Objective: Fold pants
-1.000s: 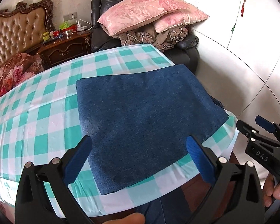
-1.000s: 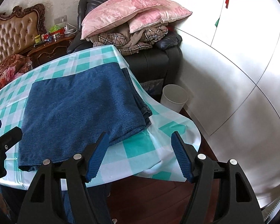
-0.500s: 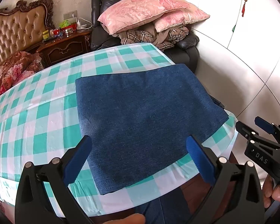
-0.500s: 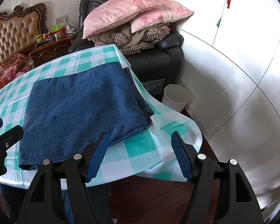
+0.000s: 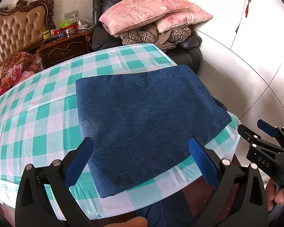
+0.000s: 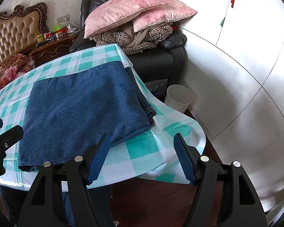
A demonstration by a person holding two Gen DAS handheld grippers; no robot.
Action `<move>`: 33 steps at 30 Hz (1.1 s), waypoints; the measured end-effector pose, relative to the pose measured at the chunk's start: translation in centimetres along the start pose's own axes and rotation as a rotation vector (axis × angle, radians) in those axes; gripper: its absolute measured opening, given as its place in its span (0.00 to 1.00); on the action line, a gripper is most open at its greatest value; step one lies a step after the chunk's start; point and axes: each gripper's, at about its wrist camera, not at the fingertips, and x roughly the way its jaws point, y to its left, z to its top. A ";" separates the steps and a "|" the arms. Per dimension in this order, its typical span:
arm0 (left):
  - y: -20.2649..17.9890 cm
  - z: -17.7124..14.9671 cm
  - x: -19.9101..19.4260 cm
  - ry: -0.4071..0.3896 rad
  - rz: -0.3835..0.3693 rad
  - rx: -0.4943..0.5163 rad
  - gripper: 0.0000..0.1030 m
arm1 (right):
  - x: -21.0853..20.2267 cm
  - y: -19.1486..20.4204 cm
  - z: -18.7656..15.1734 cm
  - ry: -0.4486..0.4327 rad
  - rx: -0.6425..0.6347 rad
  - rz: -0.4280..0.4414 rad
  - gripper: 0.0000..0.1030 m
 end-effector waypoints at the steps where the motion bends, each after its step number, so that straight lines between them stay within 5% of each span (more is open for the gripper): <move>1: 0.0 0.0 0.0 0.000 -0.002 0.000 0.98 | 0.0 0.0 0.0 0.000 0.000 0.001 0.64; 21: -0.3 0.2 0.2 0.000 -0.012 0.001 0.98 | 0.1 0.0 -0.1 0.002 0.001 0.001 0.64; 27: -0.3 0.8 1.0 -0.058 -0.069 -0.030 0.98 | 0.9 -0.3 -0.4 0.012 0.009 -0.001 0.65; 31: 1.5 1.0 0.6 -0.041 -0.194 -0.078 0.98 | 0.9 -0.4 -0.4 -0.007 0.031 0.005 0.70; 33: 3.9 0.6 -0.6 -0.077 -0.172 -0.106 0.98 | 1.2 -0.6 -0.2 -0.021 0.059 0.009 0.73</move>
